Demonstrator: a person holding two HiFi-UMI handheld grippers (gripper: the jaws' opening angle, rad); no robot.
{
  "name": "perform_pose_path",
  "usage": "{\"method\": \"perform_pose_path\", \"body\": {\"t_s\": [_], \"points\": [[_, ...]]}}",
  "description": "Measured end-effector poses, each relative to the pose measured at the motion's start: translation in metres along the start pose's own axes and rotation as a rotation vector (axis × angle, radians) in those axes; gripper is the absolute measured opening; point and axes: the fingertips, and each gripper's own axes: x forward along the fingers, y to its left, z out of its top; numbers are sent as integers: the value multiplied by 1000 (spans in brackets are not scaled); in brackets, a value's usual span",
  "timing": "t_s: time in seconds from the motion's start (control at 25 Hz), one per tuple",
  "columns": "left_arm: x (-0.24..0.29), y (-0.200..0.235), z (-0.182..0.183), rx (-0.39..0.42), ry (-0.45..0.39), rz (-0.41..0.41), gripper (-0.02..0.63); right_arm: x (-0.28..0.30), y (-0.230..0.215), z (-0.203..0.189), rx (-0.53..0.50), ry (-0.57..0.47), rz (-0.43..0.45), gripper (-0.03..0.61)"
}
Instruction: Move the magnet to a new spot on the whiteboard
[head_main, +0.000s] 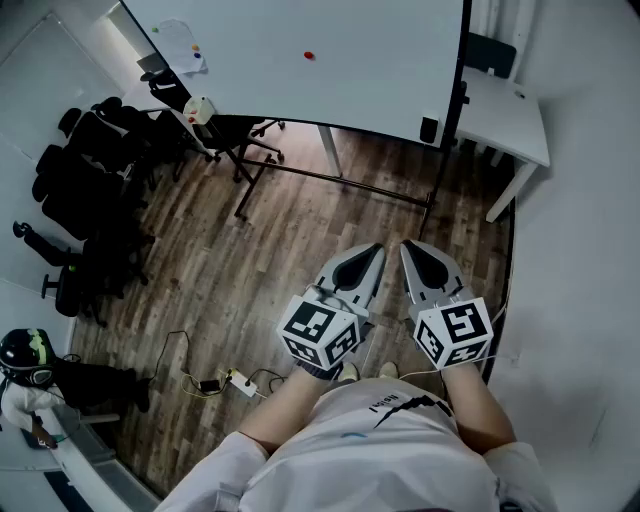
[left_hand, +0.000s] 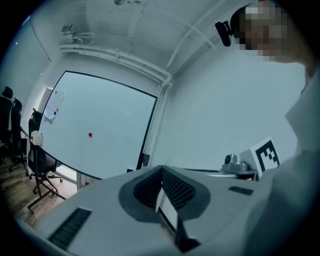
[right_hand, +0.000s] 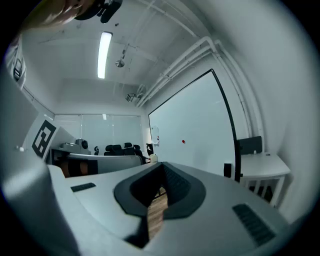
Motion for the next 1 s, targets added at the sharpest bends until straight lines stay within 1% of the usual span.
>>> {"method": "perform_pose_path", "body": {"t_s": [0.24,0.36,0.6,0.76,0.88,1.0], "points": [[2,-2,0,-18,-7,16,12,-2,-3,-1,3,8,18,14],[2,-1,-2,-24,-7,25,12,-3,-3,-2,20,3,32,14],[3,4,-7,-28,0,81,12,-5,-9,1,58,-31,68,14],[-6,26,-10,-16,3,125,12,12,-1,-11,92,-28,93,14],[-8,53,-9,-29,-7,157,12,29,12,-18,80,-13,123,15],[-5,86,-7,-38,-23,171,12,54,17,-22,66,-9,131,15]]}}
